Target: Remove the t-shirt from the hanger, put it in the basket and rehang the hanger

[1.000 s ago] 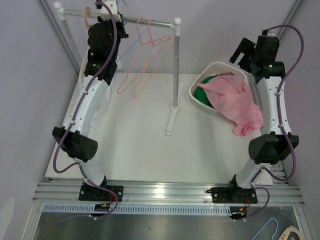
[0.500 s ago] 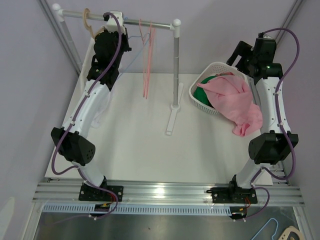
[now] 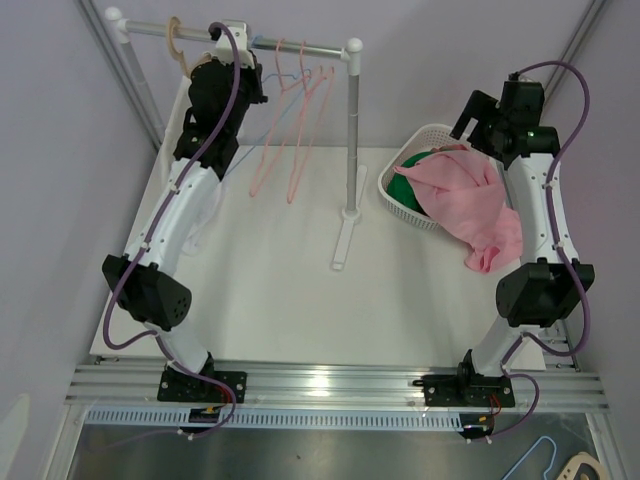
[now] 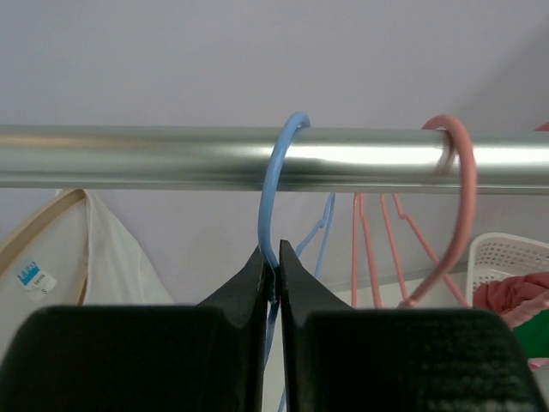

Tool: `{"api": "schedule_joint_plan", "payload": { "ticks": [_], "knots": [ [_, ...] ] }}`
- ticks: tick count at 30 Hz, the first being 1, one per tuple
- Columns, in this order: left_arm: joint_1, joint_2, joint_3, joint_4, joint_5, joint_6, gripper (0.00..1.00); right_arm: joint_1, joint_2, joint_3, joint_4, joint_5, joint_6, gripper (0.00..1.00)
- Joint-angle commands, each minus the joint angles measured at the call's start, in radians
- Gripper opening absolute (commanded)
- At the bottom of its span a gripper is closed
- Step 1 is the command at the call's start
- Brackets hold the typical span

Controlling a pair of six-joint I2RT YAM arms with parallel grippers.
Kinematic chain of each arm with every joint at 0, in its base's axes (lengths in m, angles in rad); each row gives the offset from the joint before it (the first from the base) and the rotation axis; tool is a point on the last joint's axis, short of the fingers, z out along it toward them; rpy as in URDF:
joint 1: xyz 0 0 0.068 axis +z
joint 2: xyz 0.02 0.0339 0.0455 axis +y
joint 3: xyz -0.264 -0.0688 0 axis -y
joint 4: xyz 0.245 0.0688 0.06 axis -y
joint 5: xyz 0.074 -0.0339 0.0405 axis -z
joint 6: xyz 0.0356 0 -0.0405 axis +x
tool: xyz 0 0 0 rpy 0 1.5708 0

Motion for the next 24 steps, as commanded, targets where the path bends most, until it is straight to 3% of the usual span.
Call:
{"api": "schedule_joint_plan", "payload": {
  "ticks": [1, 2, 5, 6, 7, 8, 9, 15, 21, 24],
  "knots": [
    [-0.02, -0.04, -0.005, -0.055, 0.064, -0.013, 0.1, 0.003, 0.006, -0.044, -0.04, 0.049, -0.01, 0.99],
    [-0.02, -0.046, -0.007, -0.054, 0.075, -0.018, 0.14, 0.003, -0.004, -0.068, -0.026, 0.052, -0.002, 0.99],
    [-0.02, -0.058, -0.016, -0.067, 0.11, -0.024, 0.49, 0.002, -0.02, -0.139, -0.017, 0.074, 0.007, 0.99],
    [-0.02, -0.062, -0.013, -0.075, 0.11, -0.027, 0.66, 0.002, -0.027, -0.166, -0.02, 0.089, 0.015, 1.0],
    [-0.02, -0.072, -0.016, -0.075, 0.11, -0.036, 0.75, 0.0, -0.032, -0.182, -0.026, 0.123, 0.02, 1.0],
    [-0.02, -0.077, -0.018, -0.08, 0.11, -0.038, 0.95, -0.003, -0.035, -0.199, -0.028, 0.132, 0.026, 1.0],
    [-0.019, -0.08, -0.016, -0.092, 0.11, -0.039, 0.99, -0.018, -0.049, -0.249, -0.025, 0.134, 0.043, 1.0],
    [-0.017, -0.153, -0.062, -0.103, 0.057, -0.035, 1.0, -0.109, -0.165, -0.517, 0.164, -0.03, 0.107, 0.99],
    [-0.01, -0.241, -0.111, -0.127, 0.046, -0.029, 0.99, -0.136, -0.126, -0.559, 0.196, -0.044, 0.127, 0.99],
    [-0.003, -0.279, -0.154, -0.127, 0.055, -0.029, 1.0, -0.144, -0.09, -0.567, 0.261, -0.075, 0.142, 0.58]
  ]
}}
